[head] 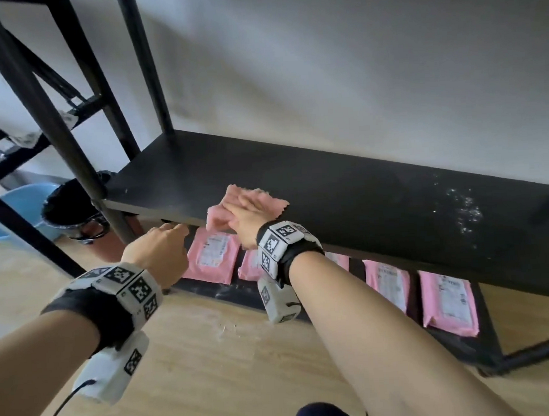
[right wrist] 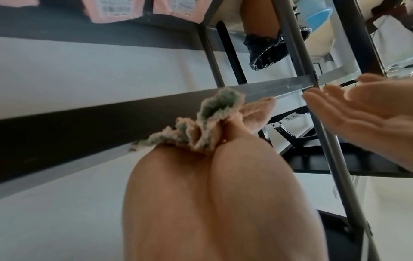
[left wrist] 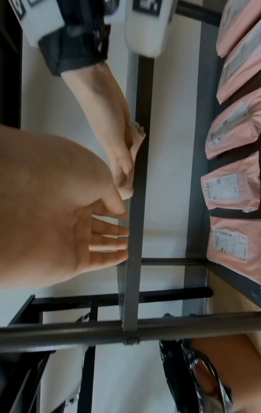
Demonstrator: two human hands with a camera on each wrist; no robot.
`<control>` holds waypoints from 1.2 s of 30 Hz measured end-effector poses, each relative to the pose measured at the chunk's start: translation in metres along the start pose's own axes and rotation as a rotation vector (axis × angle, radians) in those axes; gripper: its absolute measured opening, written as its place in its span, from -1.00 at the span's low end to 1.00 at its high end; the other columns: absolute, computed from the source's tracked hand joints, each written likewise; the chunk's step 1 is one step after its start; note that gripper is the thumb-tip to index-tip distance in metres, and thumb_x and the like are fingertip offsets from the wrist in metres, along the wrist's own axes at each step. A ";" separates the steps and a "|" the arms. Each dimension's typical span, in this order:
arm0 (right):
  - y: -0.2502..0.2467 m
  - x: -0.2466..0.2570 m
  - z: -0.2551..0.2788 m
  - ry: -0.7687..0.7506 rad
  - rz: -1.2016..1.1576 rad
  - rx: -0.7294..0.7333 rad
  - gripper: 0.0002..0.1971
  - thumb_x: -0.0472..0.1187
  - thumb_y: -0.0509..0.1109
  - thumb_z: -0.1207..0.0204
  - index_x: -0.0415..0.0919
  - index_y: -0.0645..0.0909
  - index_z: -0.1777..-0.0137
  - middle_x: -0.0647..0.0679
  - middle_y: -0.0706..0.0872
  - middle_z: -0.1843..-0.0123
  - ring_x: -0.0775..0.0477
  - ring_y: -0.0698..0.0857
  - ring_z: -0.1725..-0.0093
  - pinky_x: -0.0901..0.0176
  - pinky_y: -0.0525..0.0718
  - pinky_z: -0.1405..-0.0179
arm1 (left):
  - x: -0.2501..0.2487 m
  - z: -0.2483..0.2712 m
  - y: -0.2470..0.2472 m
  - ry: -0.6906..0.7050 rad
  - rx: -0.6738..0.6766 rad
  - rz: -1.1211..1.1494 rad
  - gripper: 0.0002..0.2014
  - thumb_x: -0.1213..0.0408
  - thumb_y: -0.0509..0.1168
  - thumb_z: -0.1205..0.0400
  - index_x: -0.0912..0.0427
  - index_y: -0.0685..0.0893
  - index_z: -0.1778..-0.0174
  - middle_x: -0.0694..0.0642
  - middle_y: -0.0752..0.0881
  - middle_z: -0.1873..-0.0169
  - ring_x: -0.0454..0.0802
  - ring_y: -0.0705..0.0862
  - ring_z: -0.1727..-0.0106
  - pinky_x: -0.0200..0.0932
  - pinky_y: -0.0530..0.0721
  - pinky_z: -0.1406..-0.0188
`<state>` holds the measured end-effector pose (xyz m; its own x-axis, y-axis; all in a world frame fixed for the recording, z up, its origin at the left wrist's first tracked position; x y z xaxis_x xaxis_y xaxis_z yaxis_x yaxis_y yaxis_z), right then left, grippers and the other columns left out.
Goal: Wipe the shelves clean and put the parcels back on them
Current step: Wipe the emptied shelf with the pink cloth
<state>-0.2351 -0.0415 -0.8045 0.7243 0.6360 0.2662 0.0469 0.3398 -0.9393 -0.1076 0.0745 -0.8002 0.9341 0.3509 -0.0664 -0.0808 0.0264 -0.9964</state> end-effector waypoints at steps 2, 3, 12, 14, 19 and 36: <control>0.011 -0.028 0.010 0.001 -0.017 0.063 -0.27 -0.40 0.26 -0.46 0.01 0.18 -0.62 -0.09 -0.02 -0.71 -0.18 -0.09 -0.69 -0.16 -0.10 -0.66 | -0.021 -0.002 -0.002 0.026 -0.007 -0.010 -0.68 0.36 0.09 -0.61 0.10 0.55 -0.26 0.09 0.64 -0.19 0.13 0.63 -0.20 0.02 0.64 -0.09; 0.014 -0.047 0.015 0.016 -0.005 0.066 -0.18 -0.41 0.30 -0.45 0.03 0.07 -0.66 -0.05 -0.11 -0.72 -0.14 -0.17 -0.70 -0.17 -0.14 -0.66 | -0.034 -0.003 -0.003 0.037 -0.008 -0.004 -0.68 0.36 0.09 -0.61 0.11 0.55 -0.25 0.10 0.64 -0.18 0.13 0.64 -0.18 0.01 0.64 -0.08; 0.001 -0.235 0.157 0.290 -0.039 -0.181 -0.41 -0.37 0.22 -0.59 -0.19 0.21 -0.62 -0.07 0.12 -0.68 -0.11 0.09 -0.67 0.19 -0.07 -0.61 | -0.151 0.006 0.005 0.247 0.034 0.029 -0.65 0.36 0.05 -0.64 0.13 0.51 -0.33 0.13 0.61 -0.25 0.16 0.60 -0.25 0.04 0.62 -0.16; 0.014 -0.223 0.159 0.279 -0.051 -0.192 -0.39 -0.45 0.26 -0.53 -0.23 0.25 -0.59 -0.15 0.17 -0.64 -0.18 0.11 -0.65 0.14 -0.02 -0.62 | -0.162 0.007 0.004 0.264 0.029 0.019 -0.63 0.36 0.05 -0.64 0.10 0.49 -0.36 0.12 0.60 -0.27 0.16 0.59 -0.27 0.06 0.62 -0.18; 0.039 -0.155 0.116 0.163 -0.053 -0.161 -0.26 -0.39 0.20 -0.54 0.02 0.05 -0.68 -0.07 -0.14 -0.73 -0.18 -0.19 -0.70 -0.26 -0.06 -0.66 | -0.162 -0.003 -0.007 0.242 -0.019 0.012 -0.66 0.32 0.04 -0.65 0.08 0.51 -0.32 0.10 0.62 -0.24 0.14 0.63 -0.20 0.07 0.64 -0.14; 0.025 -0.246 0.229 0.361 -0.190 -0.218 -0.40 -0.19 -0.02 -0.74 0.08 -0.20 -0.69 0.18 -0.30 -0.70 0.16 -0.31 -0.67 0.03 -0.29 -0.68 | -0.224 -0.006 -0.015 0.373 0.006 0.042 -0.63 0.32 0.04 -0.65 0.11 0.50 -0.37 0.10 0.58 -0.28 0.14 0.57 -0.27 0.07 0.64 -0.12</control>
<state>-0.5693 -0.0308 -0.8444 0.8800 0.2816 0.3825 0.3180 0.2489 -0.9148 -0.3136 -0.0102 -0.7711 0.9922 -0.0137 -0.1237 -0.1233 0.0254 -0.9920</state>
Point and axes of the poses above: each hand's wrist, its own z-axis away from the middle knuckle, its own y-axis out of the palm, x = y × z, the point moved 2 cm from there along -z, towards the middle knuckle
